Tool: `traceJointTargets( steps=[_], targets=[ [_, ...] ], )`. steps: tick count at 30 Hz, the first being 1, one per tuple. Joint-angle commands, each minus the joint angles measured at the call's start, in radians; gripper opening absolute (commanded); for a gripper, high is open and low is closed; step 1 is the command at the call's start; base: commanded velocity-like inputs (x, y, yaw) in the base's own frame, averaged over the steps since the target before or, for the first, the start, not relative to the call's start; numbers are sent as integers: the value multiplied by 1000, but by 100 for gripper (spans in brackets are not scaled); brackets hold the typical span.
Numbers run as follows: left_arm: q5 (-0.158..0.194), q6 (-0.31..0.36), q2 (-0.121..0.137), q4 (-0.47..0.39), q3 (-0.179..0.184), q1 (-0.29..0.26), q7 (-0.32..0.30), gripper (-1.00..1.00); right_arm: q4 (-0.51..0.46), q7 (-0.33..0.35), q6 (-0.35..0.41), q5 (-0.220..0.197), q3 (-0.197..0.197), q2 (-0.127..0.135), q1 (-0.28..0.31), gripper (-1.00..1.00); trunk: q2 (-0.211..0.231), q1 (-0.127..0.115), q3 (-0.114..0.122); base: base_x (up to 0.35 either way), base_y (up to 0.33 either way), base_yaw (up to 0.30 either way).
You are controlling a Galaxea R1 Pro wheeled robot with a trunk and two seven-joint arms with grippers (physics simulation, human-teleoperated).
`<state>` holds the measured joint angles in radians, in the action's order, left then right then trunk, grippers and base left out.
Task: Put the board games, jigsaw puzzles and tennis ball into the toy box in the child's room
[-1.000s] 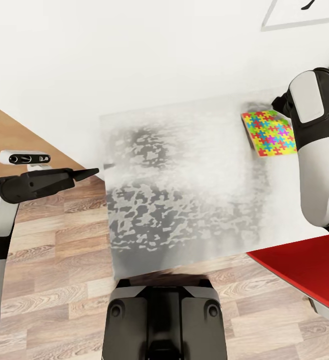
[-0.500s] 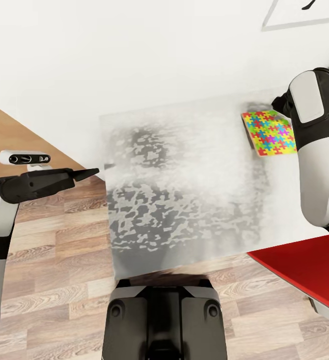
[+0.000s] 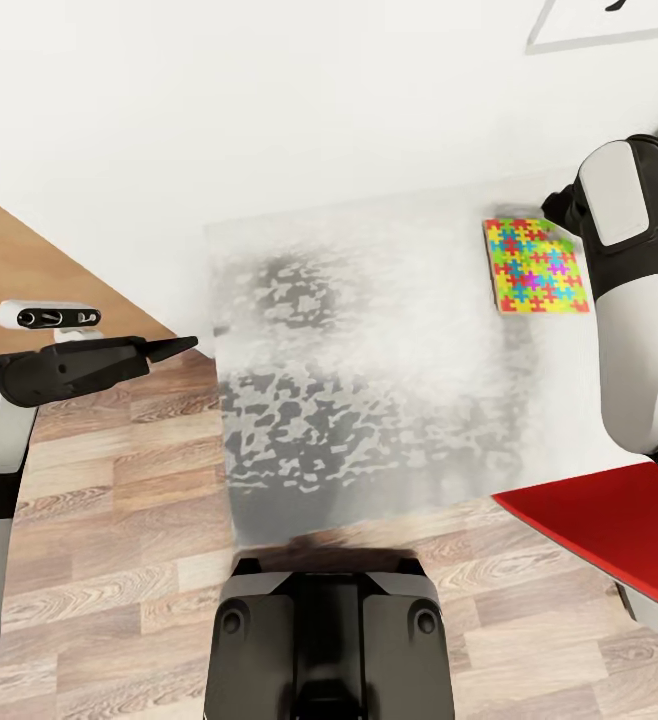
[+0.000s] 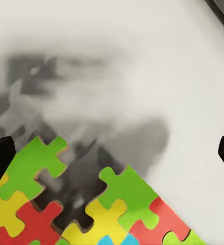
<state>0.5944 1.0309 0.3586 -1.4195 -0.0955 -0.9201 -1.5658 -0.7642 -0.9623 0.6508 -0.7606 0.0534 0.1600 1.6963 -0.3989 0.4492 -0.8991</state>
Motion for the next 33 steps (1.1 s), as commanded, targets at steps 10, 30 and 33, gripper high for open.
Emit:
traceJointTargets(
  steps=[10, 30, 33],
  targets=[
    [0, 11, 0, 0, 0, 0, -1, 100, 46, -8, 10, -12, 5, 1, 0, 100, -1, 1, -1, -80, 17, 0],
    [-1, 11, 0, 0, 0, 0, 0, 100, 46, -8, 12, -13, 5, 1, 0, 100, -1, 1, -1, -61, 5, 0],
    [-1, 11, 0, 0, 0, -1, 0, 100, 46, -9, 12, -13, 5, 1, 0, 100, -1, 1, -1, -8, 0, 0]
  ],
)
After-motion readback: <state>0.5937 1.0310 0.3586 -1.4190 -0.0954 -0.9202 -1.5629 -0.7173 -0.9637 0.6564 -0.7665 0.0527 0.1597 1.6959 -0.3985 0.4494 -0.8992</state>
